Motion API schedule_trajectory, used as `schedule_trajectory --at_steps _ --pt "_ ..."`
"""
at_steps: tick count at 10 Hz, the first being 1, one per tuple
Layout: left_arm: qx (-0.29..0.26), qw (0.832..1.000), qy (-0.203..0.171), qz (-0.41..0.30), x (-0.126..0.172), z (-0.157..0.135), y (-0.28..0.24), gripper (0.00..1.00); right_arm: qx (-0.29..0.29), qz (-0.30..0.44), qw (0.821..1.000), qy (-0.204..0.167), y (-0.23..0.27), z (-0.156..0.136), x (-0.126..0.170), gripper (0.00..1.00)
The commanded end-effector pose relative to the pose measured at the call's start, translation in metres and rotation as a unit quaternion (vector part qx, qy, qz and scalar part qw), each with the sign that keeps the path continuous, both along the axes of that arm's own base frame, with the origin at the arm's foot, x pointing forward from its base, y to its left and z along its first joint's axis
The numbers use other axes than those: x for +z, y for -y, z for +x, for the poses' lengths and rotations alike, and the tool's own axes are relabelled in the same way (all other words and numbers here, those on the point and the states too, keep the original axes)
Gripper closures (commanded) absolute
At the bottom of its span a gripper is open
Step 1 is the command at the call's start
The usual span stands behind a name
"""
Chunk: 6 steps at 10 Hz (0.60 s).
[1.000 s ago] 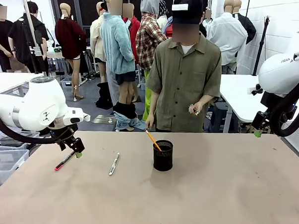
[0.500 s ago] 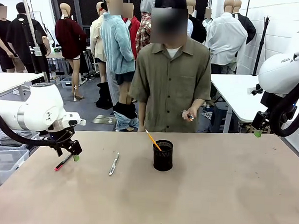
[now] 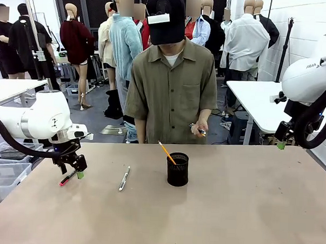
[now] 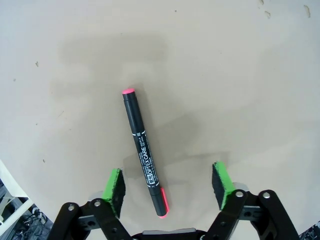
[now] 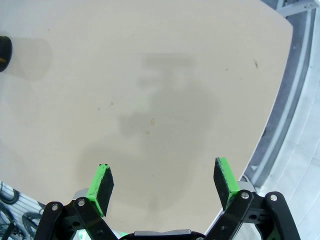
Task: Place the pens into the pen holder.
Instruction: Pick up a writing instrument from the table and place it into the Pen holder.
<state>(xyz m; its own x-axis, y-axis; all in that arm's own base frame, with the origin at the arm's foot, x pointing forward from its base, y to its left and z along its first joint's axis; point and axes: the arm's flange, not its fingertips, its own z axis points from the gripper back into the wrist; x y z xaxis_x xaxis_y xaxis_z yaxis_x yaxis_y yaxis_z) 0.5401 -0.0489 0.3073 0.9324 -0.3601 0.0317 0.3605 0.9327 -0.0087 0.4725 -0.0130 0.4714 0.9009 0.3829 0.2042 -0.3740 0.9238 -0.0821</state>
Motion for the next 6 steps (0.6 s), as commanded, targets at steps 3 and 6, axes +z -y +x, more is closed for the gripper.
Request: schedule_trajectory --at_steps 3,6 --pt "-0.012 1.000 -0.009 0.009 0.0029 0.0047 -0.0025 0.98 0.002 -0.007 1.000 -0.001 0.0005 -0.0025 -0.0008 0.00" --pt "-0.009 1.000 -0.015 0.009 -0.0016 0.0084 -0.0035 1.00 0.002 -0.007 1.000 -0.001 0.0005 -0.0025 -0.0008 0.00"
